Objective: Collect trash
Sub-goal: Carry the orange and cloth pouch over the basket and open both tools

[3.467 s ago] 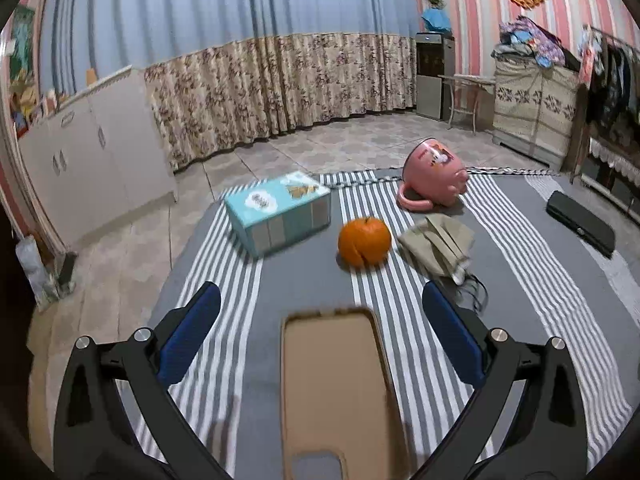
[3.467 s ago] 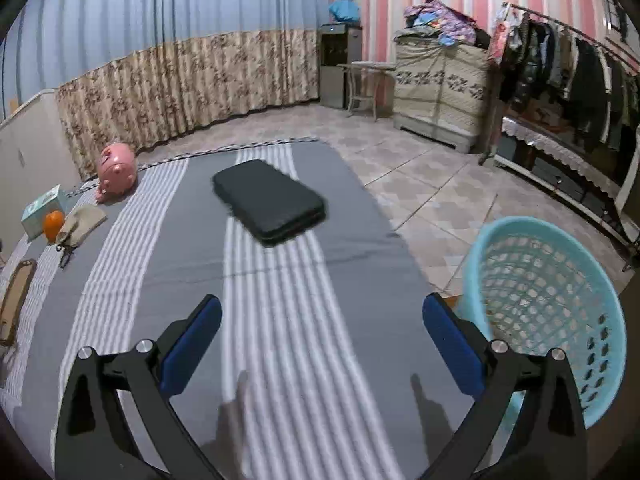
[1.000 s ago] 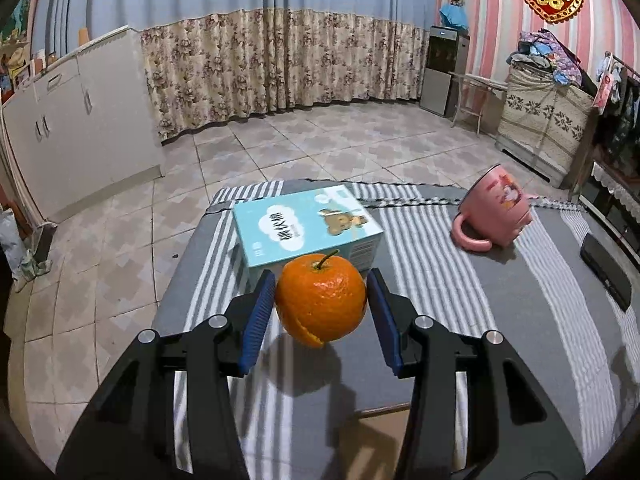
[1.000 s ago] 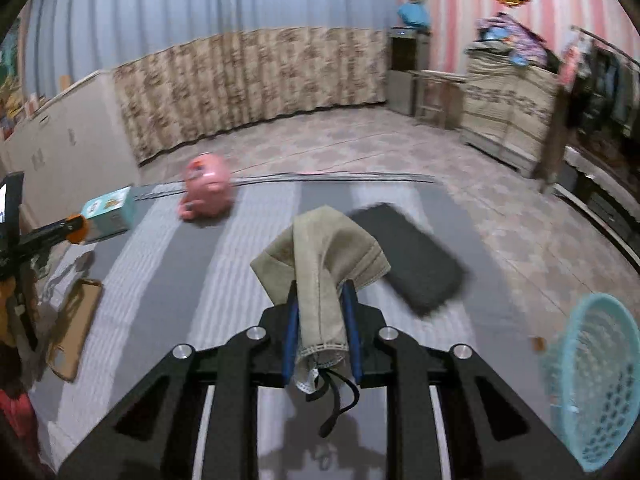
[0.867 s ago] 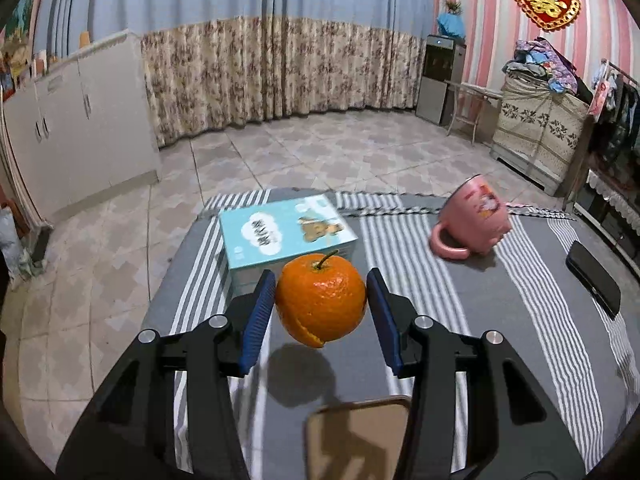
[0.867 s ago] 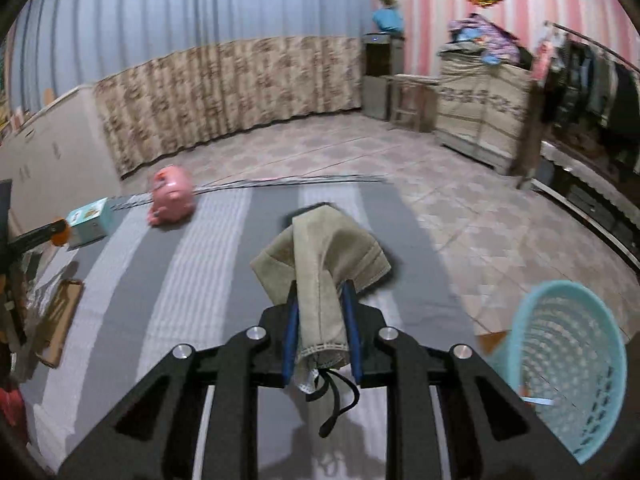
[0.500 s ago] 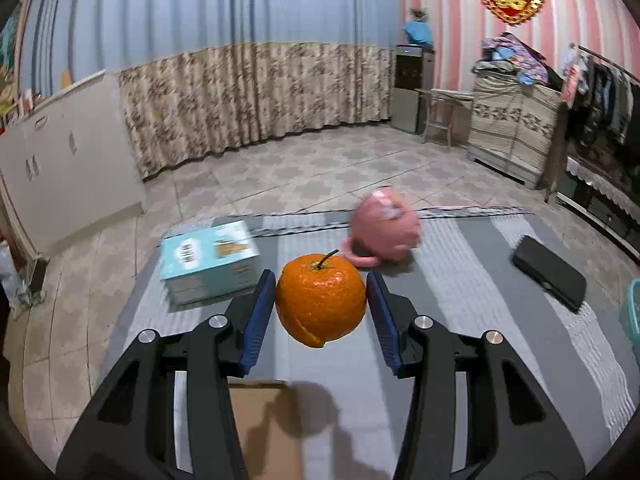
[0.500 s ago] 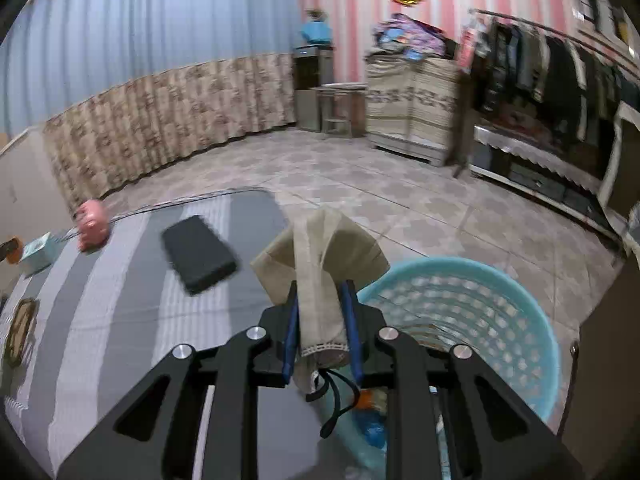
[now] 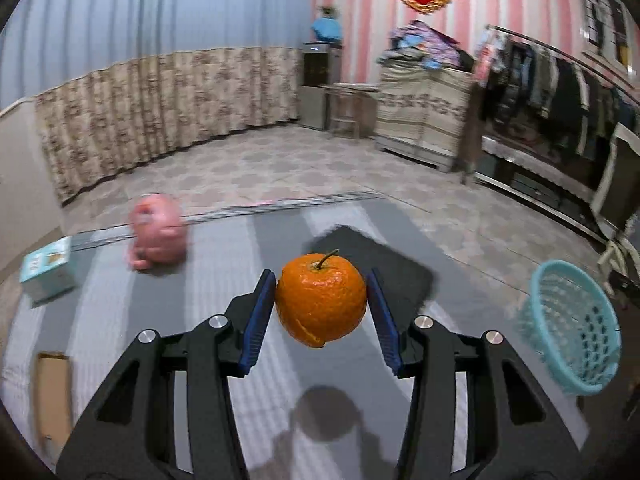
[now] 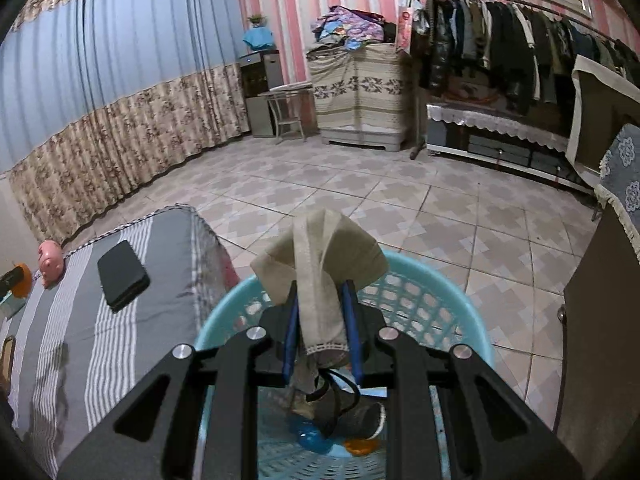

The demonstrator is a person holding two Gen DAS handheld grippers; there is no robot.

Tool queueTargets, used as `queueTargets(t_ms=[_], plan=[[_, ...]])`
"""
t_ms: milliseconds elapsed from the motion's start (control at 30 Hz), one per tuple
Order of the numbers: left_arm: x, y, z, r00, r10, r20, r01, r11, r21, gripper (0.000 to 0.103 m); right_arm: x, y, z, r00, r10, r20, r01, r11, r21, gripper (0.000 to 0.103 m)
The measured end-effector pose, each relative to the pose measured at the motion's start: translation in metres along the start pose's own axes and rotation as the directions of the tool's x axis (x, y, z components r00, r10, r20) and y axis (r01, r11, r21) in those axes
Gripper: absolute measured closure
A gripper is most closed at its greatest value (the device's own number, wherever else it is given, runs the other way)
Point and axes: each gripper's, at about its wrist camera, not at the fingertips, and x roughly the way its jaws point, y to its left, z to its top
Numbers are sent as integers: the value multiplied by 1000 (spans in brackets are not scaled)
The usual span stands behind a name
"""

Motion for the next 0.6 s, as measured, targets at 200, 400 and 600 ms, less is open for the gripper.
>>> queueTargets(t_ms=[200,400,600], plan=[[13,-80,-6,995,-97,-1,97,993,71,57,4,-22,1,1000,-26,-3,26,999,46,82],[17,-150,-13,984,-176,-21,177,975,134,57,-1,-30,3,999,-54,7,54,998,37,82],[21,-201,-16,973,-230,-35,232,952,199,57,7,-47,-1,997,-70,-23,72,995,68,82]])
